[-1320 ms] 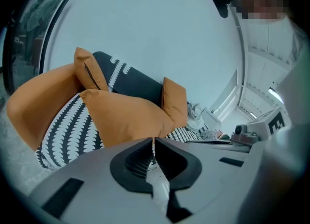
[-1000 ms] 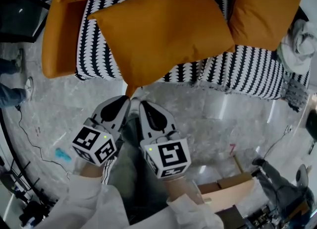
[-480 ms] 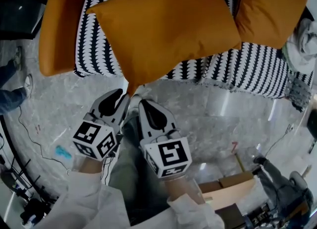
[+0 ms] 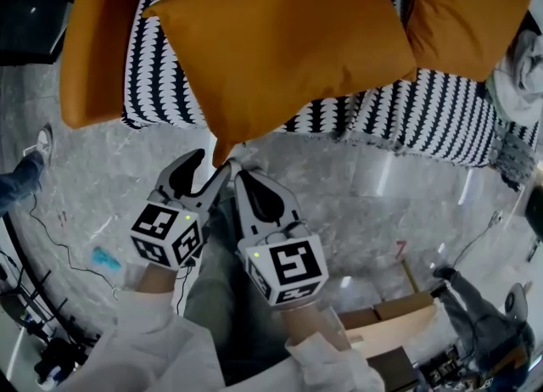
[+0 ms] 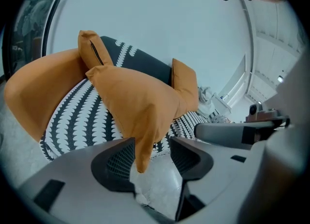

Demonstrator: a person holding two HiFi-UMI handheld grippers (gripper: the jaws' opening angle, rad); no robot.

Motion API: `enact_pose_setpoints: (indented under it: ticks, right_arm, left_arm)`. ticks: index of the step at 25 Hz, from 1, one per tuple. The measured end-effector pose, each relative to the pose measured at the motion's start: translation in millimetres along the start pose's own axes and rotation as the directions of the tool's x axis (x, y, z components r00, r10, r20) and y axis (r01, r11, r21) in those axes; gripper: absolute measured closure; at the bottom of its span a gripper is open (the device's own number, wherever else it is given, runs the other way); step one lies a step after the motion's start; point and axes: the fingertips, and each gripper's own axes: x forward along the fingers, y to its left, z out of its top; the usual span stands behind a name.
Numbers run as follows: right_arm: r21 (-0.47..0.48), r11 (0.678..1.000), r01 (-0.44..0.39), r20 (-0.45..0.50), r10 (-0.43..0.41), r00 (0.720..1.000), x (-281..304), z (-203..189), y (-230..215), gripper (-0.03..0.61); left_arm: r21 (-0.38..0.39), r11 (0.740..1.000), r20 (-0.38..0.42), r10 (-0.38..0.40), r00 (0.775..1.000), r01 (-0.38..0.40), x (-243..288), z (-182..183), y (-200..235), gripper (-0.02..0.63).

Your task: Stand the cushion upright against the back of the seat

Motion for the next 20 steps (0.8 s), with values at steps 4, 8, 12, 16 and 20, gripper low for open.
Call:
enact_pose_setpoints:
  ticks: [4, 8, 12, 16, 20]
  right_arm:
    - [-0.002, 1.0, 0.006, -0.003, -0.006, 1.0, 2, -4, -8, 0.566]
    - [0.001, 1.0, 0.012, -0.016, -0.012, 1.0, 0, -6, -12, 0.566]
    - [0.016, 1.0, -0.002, -0.02, 0.002, 1.0, 4, -10, -12, 0.566]
    - [0.017, 1.0, -0.008, -0.02, 0.008, 1.0, 3, -11, -13, 0.566]
    - [0.025, 1.0, -0.004, -0.021, 0.005, 1.0, 0, -15, -16, 0.566]
  left_arm:
    - [-0.013, 1.0, -0.022, -0.011, 1.0, 0.011, 12, -10, 4, 0.381]
    - [-0.016, 1.0, -0.037, -0.006, 0.999, 0.005, 18, -15, 6, 0.353]
    - [-0.025, 1.0, -0.046, 0.003, 0.999, -0.004, 24, -24, 13, 0.35]
    - [-0.034, 0.999, -0.06, 0.016, 0.998, -0.018, 27, -30, 17, 0.35]
    - [-0.035, 0.999, -0.067, 0.032, 0.997, -0.034, 30, -33, 17, 0.35]
